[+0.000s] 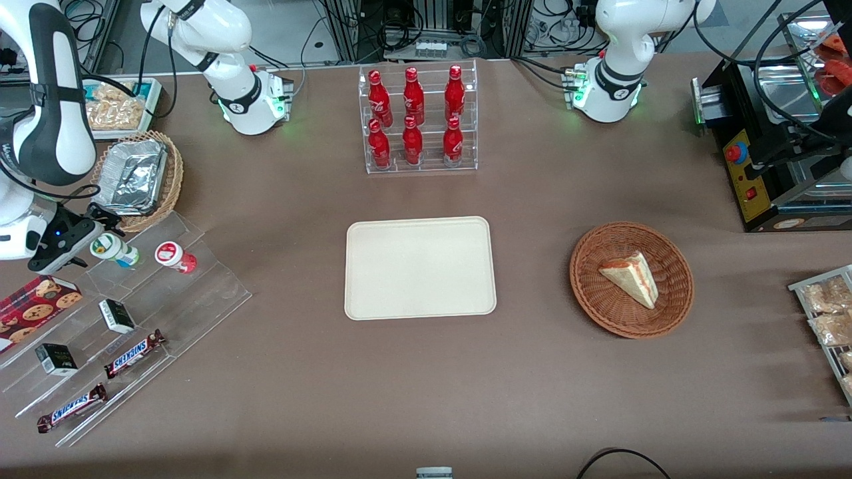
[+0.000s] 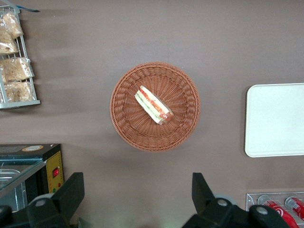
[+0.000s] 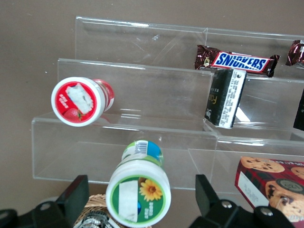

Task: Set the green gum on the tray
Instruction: 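Lower the right gripper around the gum container and close it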

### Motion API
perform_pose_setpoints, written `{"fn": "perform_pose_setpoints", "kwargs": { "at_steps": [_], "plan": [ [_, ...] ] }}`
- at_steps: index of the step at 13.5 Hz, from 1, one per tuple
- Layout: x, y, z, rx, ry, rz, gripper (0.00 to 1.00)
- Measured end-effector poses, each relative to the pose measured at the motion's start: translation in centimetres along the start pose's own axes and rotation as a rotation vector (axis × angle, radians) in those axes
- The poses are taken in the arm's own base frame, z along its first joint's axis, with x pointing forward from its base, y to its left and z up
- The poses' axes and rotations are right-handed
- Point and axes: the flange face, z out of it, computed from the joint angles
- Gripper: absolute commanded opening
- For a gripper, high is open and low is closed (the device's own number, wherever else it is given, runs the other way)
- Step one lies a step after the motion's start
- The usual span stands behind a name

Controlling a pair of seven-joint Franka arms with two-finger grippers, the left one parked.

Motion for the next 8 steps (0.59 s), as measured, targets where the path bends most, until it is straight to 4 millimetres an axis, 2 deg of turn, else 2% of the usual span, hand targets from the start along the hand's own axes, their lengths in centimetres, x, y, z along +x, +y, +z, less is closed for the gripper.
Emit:
{"fn": "perform_pose_setpoints", "kwargs": {
  "at_steps": [8],
  "plan": [
    [-0.9,0.6,1.3,0.018,-0.01,0.003,1.0]
  ]
}}
